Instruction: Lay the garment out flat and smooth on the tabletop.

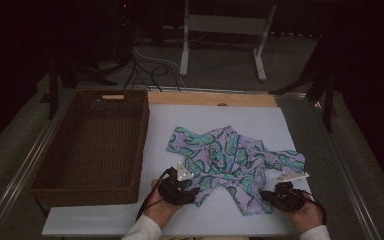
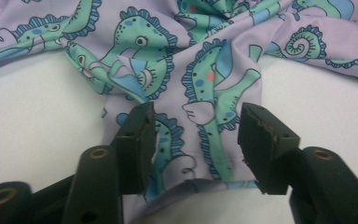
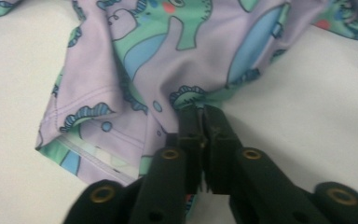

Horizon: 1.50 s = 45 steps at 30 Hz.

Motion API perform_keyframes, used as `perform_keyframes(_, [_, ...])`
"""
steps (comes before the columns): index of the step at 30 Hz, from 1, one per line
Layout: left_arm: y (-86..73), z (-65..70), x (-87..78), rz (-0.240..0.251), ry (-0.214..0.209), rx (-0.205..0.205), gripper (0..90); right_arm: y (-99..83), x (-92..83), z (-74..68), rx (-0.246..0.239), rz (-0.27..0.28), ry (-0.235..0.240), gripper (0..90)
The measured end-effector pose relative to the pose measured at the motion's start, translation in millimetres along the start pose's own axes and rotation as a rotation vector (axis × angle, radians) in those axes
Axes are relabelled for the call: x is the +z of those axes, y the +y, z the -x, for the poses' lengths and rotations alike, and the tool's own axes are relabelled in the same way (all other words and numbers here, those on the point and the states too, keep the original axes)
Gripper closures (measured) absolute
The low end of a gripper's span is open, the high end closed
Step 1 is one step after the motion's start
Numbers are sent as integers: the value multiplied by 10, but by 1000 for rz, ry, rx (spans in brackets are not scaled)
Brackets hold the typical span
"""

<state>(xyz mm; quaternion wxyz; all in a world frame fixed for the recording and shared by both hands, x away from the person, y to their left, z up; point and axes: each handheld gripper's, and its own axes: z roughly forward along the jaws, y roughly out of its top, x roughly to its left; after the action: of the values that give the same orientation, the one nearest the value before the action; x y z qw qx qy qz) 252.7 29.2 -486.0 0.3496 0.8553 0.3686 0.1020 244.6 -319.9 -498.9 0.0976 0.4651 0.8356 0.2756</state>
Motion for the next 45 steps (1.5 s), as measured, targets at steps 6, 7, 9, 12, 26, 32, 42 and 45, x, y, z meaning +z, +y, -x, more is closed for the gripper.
perform_keyframes(6, [22, -19, -161, 69, -6, -21, 392, -35, -48, 46, 23, 3, -8, 879])
perform_keyframes(7, [20, -14, -150, 64, -12, -17, 397, -39, -49, 49, 23, 3, -9, 879])
perform_keyframes(9, [19, 13, -112, 52, -23, -6, 409, -44, -56, 50, 23, -1, -11, 879])
perform_keyframes(12, [25, 79, 29, 10, -29, 23, 413, -54, -65, 45, 20, -5, -13, 879])
perform_keyframes(26, [27, 237, 269, -76, -126, 85, 883, -80, -113, 46, 14, 3, -5, 878])
perform_keyframes(32, [9, 421, 191, -62, -163, 136, 884, -131, -175, 19, 0, 2, 8, 878])
perform_keyframes(42, [-74, 782, 163, -62, -260, 180, 882, -361, -379, -8, 13, 21, -1, 878])
perform_keyframes(45, [-96, 881, 171, -70, -294, 187, 882, -453, -449, -40, 3, 16, 1, 878])
